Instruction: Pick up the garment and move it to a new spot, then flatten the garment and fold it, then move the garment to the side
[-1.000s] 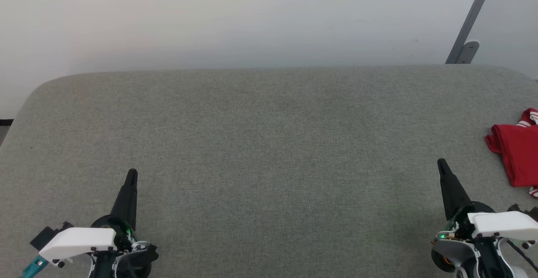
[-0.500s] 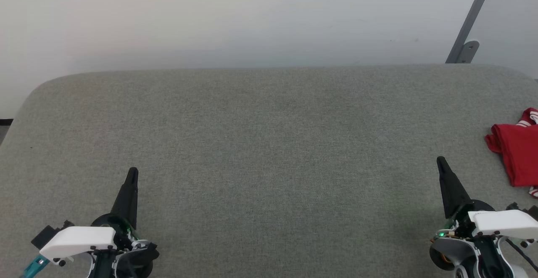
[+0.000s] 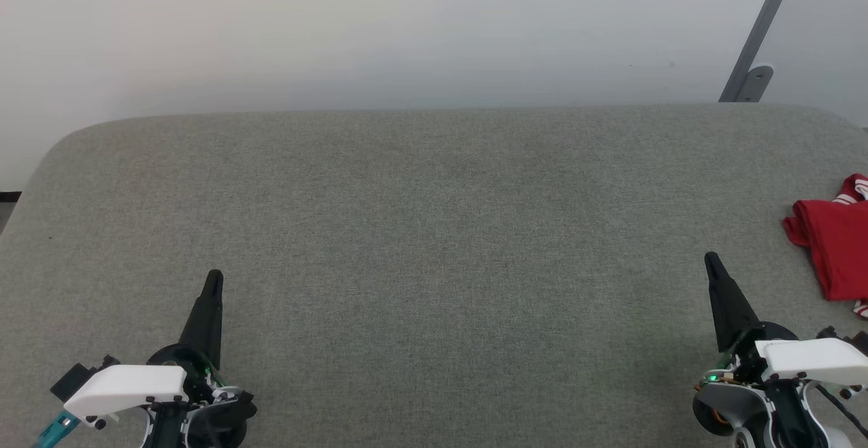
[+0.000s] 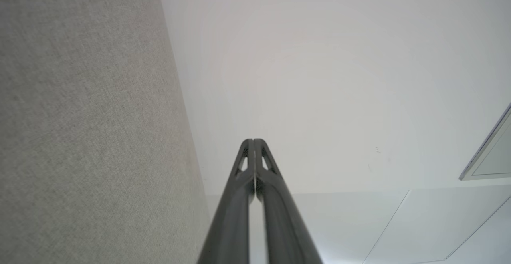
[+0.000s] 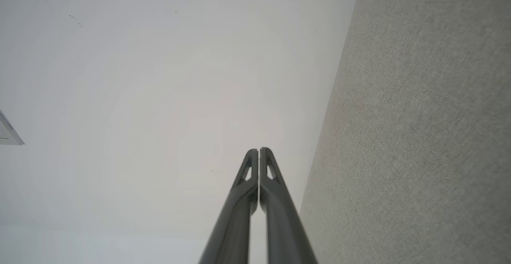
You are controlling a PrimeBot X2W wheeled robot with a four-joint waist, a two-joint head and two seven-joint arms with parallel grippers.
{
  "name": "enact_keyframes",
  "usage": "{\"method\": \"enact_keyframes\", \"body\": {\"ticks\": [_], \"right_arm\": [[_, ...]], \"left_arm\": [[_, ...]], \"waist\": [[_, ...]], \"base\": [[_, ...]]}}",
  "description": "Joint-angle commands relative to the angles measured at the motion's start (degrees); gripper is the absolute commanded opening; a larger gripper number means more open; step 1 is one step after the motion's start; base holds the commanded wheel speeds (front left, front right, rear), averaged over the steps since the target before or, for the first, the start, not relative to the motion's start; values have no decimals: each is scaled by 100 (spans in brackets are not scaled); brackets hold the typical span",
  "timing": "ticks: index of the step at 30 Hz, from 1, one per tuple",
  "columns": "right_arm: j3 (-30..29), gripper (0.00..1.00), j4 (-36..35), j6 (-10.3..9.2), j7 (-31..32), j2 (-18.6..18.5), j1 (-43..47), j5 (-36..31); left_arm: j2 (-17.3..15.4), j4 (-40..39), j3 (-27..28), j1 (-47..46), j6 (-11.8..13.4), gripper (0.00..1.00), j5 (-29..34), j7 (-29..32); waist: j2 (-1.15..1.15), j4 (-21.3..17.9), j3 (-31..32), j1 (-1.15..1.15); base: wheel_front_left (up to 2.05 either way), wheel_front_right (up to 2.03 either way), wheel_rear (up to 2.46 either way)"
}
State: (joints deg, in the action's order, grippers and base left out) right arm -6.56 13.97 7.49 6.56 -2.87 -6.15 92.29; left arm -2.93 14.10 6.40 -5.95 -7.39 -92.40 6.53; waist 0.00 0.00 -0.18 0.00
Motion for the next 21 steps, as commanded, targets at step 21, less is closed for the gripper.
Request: {"method": "enact_keyframes", "body": {"ticks": [21], "right_arm": [[-1,0,14,0,16,10,-25,22]], "left_arm": [[3,-2,17,-72,-18,0,-5,16]], "waist": [[0,0,0,0]], "base": [[0,0,0]]}}
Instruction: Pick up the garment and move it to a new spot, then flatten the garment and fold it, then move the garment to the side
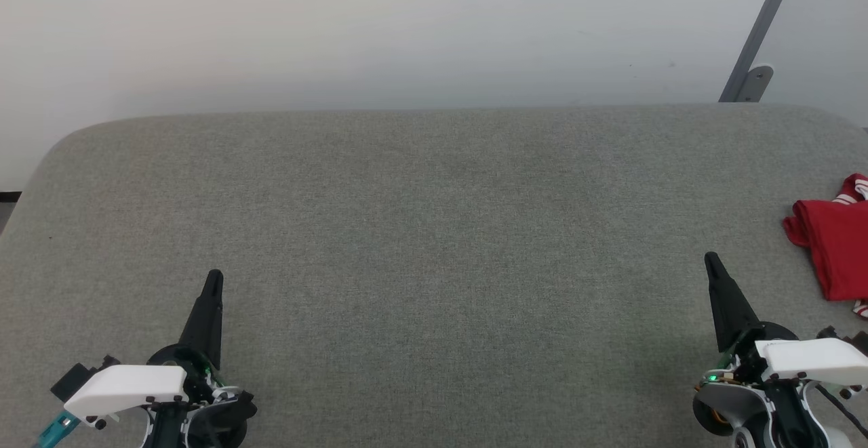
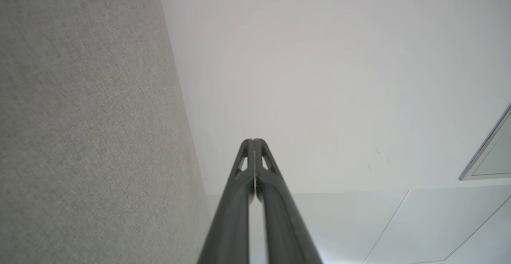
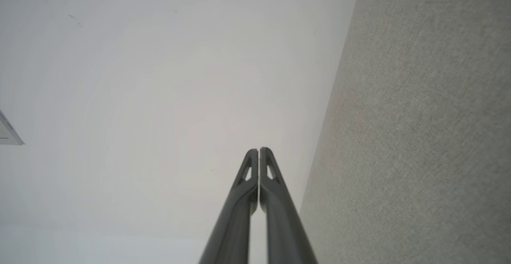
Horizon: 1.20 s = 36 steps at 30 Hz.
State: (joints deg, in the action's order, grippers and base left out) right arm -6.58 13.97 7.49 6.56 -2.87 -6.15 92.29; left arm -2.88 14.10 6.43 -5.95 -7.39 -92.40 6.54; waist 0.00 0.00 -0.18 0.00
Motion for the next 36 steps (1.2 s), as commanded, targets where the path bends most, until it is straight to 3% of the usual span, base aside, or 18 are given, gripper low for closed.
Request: {"method": "enact_keyframes", "body": {"ticks": [1,36], "right_arm": [[1,0,14,0,16,10,-25,22],[2,0,14,0,15,11,-25,23]], "left_arm": [[-1,-2,14,-72,-18,0,-5,15],[1,-2,17,-73,-18,0,1,19]], "waist": [[0,0,0,0],[0,0,0,0]], "base": [[0,0,0],[0,0,0]]}}
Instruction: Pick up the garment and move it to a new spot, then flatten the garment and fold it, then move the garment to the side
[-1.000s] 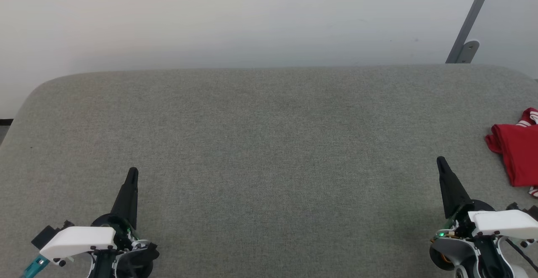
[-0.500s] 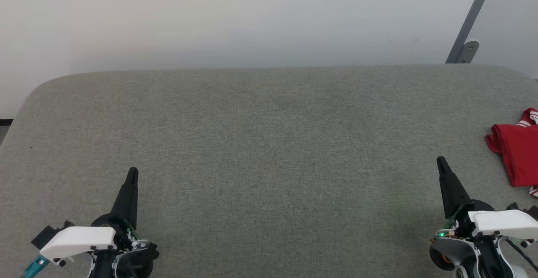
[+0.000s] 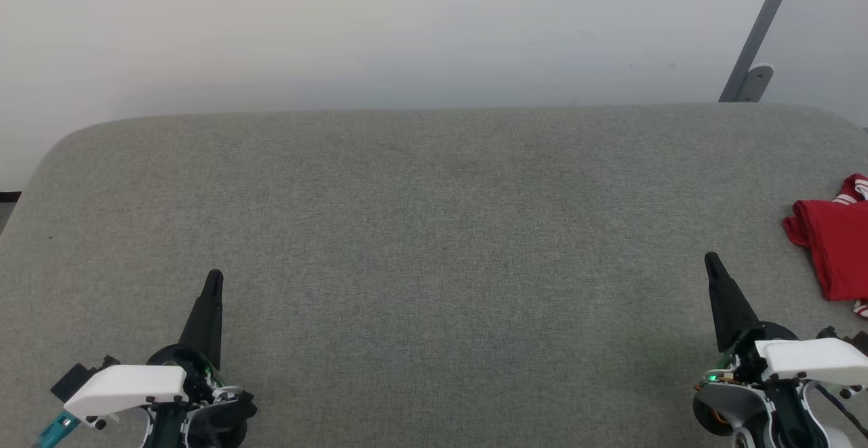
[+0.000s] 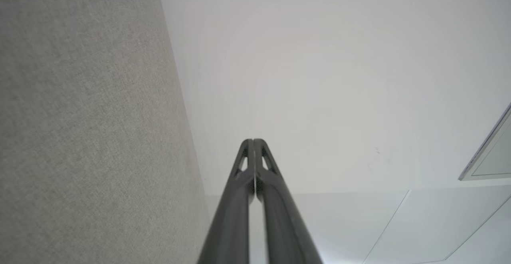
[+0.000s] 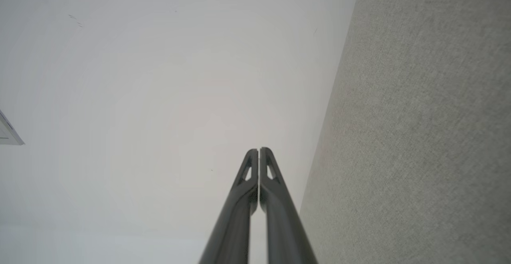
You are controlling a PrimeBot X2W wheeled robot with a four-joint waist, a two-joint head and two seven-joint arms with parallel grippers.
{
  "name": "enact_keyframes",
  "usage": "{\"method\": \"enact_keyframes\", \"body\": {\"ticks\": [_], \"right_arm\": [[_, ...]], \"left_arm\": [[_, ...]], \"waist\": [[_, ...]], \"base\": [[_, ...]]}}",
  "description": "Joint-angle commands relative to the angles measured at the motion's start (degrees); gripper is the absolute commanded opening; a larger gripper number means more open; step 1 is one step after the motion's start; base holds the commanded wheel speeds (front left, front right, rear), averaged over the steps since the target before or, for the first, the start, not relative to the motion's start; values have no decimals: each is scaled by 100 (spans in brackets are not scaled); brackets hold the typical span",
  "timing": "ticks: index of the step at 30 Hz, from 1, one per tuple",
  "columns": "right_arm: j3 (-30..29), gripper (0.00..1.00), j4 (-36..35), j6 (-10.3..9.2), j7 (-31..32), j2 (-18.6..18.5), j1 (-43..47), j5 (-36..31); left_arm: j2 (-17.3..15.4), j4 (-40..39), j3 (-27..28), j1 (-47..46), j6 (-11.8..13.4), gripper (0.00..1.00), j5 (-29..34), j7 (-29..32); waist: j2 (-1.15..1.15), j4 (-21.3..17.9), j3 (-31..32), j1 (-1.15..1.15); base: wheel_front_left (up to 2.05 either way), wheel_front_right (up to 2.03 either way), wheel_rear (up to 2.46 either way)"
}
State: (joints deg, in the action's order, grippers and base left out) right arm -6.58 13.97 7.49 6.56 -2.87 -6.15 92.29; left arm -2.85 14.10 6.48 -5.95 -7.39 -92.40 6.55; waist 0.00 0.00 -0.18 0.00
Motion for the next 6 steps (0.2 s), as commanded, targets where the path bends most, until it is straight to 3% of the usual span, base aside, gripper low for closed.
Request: {"method": "enact_keyframes", "body": {"ticks": [1,6], "right_arm": [[0,0,14,0,15,11,-25,23],[1,0,14,0,15,11,-25,23]], "left_arm": [[-2,-2,13,-73,-19,0,1,18],[-3,-2,13,-73,-19,0,1,19]], "waist": [[0,0,0,0],[0,0,0,0]], "base": [[0,0,0],[0,0,0]]}}
